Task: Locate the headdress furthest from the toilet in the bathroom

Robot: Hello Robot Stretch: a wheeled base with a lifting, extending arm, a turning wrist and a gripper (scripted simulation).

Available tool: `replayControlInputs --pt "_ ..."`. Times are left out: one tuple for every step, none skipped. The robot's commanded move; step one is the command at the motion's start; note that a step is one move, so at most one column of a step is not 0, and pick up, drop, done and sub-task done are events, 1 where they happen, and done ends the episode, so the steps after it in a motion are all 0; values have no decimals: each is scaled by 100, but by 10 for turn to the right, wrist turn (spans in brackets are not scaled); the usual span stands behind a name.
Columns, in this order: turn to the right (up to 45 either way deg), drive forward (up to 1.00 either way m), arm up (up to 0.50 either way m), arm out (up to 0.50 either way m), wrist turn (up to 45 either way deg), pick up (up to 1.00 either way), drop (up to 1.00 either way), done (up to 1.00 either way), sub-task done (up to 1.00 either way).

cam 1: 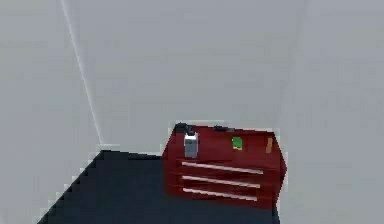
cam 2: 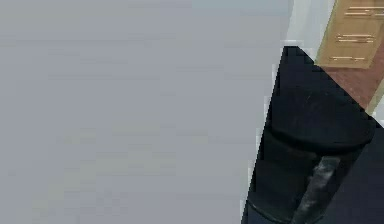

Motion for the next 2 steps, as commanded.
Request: replayControlInputs --pt "0 70 0 0 0 0 0 0 0" --pt "0 0 0 0 0 0 0 100 0"
